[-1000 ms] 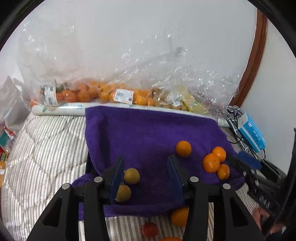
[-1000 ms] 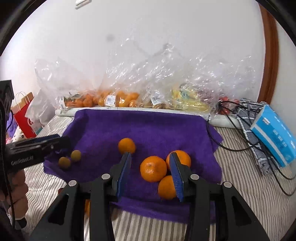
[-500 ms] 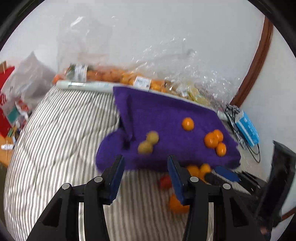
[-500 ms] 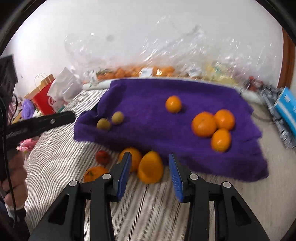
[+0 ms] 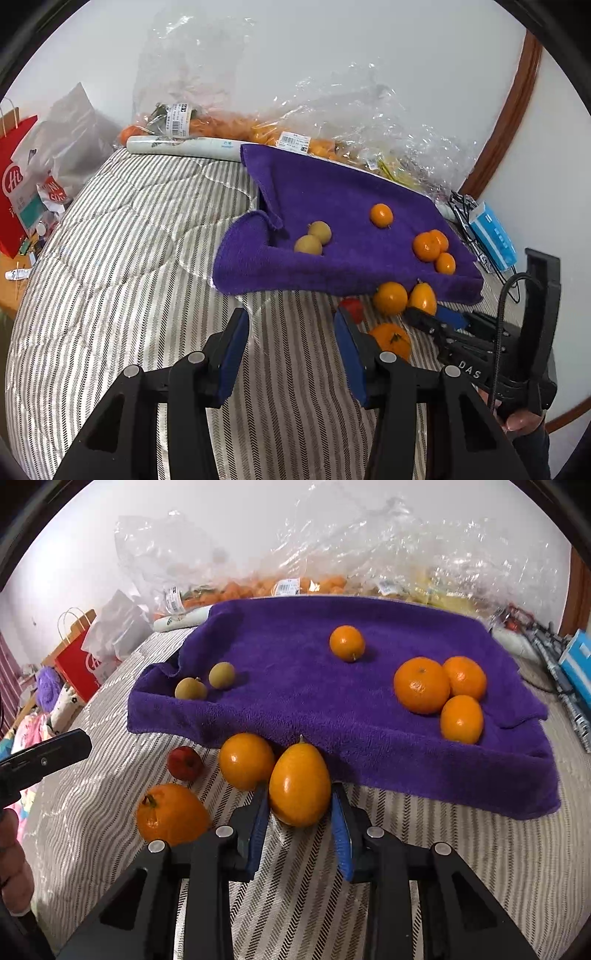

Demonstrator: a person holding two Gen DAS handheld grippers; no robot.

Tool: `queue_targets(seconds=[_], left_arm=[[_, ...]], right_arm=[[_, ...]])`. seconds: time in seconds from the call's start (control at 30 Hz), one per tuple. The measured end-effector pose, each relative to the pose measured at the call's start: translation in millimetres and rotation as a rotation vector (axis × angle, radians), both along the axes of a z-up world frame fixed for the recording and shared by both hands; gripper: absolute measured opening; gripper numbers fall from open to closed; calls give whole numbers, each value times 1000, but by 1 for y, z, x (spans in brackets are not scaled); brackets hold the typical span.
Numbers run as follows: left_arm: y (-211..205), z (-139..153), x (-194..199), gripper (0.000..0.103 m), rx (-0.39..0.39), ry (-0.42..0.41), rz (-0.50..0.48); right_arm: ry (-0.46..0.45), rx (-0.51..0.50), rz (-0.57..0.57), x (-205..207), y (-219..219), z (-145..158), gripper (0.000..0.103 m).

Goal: Organize fruits
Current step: 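Withdraw both tools from the towel toward the remaining fruits, then grasp the oval orange fruit with the right tool while the left tool grasps the red fruit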

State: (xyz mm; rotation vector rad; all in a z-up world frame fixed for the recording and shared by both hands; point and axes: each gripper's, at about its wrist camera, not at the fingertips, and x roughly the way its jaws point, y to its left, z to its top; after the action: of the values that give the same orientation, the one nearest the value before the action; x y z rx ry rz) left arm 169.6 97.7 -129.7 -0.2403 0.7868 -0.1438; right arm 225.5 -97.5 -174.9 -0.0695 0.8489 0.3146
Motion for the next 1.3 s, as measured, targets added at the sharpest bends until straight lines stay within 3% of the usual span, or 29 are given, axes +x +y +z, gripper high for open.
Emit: queue_targets(seconds=[0.2, 0.43, 0.77, 0.97, 1.07, 1.3], left_arm=[[-8, -5, 2, 46, 11, 13, -11], [-15, -10, 11, 46, -21, 36, -34], [-33, -16, 33, 44, -39, 66, -78], [-48, -18, 50, 37, -50, 105, -136], [-55, -22, 58, 25, -50, 133, -149], [-60, -29, 67, 23, -47, 173, -148]], right_arm=[[-36, -4, -6, -12, -13, 14, 32], [-82, -80, -46, -29, -45, 23, 32], [-83, -109, -89, -31, -74, 8, 32], [-64, -87, -78, -26, -78, 3, 32], [-62, -63, -81, -26, -82, 4, 32], [-48, -43, -79, -24, -84, 2, 32]])
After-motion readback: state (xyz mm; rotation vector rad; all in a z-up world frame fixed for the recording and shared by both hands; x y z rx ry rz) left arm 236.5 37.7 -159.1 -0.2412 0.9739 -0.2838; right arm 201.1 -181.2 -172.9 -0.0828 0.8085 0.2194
